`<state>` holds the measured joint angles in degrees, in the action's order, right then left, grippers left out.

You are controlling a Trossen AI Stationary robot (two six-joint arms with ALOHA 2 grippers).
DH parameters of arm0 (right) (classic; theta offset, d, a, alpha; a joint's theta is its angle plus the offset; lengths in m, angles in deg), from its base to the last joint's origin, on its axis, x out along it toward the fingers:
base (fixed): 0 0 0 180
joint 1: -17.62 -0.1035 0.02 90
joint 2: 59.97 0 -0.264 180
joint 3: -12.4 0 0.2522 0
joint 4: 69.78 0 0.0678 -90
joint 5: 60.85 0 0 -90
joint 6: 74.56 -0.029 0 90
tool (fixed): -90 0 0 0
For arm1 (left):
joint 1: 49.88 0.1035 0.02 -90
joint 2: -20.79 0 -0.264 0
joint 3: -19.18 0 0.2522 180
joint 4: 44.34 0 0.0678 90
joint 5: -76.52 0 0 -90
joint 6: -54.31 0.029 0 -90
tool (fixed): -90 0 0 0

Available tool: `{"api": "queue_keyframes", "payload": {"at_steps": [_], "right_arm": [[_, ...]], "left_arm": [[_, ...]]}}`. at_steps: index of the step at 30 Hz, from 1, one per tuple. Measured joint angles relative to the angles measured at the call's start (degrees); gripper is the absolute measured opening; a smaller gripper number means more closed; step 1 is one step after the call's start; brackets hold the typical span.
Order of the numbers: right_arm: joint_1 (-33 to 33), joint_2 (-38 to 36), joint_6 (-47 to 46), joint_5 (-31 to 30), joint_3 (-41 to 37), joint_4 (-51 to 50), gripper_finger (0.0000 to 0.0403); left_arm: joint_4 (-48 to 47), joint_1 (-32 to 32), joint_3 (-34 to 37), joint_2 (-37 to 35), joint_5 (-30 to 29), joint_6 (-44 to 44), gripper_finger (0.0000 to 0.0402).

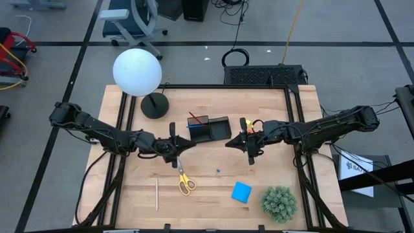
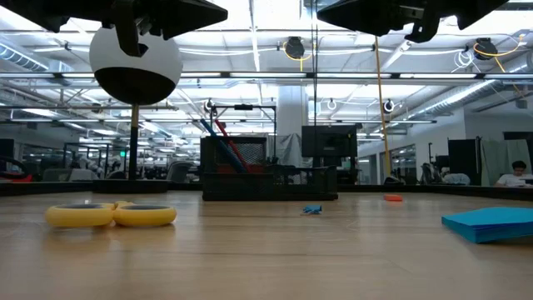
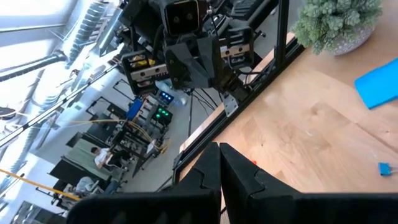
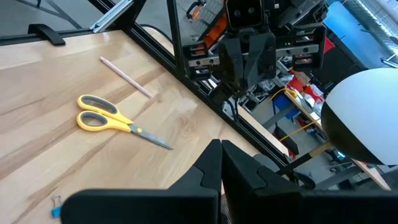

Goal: Pick and place office supplies into organizer
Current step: Put the blue binder clip into the desk organizer

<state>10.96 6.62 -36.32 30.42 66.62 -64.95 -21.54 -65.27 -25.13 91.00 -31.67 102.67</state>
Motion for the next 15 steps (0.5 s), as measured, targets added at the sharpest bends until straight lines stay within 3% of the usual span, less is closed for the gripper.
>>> {"api": "queue_keyframes", "payload": {"at_steps": [15], "right_arm": [[-0.58,0.00,-3.08,0.24,0.00,2.54,0.0002]], "left_arm": [[1.53,-3.38,0.00,-0.44,-1.45,-0.25,0.0001]]}}
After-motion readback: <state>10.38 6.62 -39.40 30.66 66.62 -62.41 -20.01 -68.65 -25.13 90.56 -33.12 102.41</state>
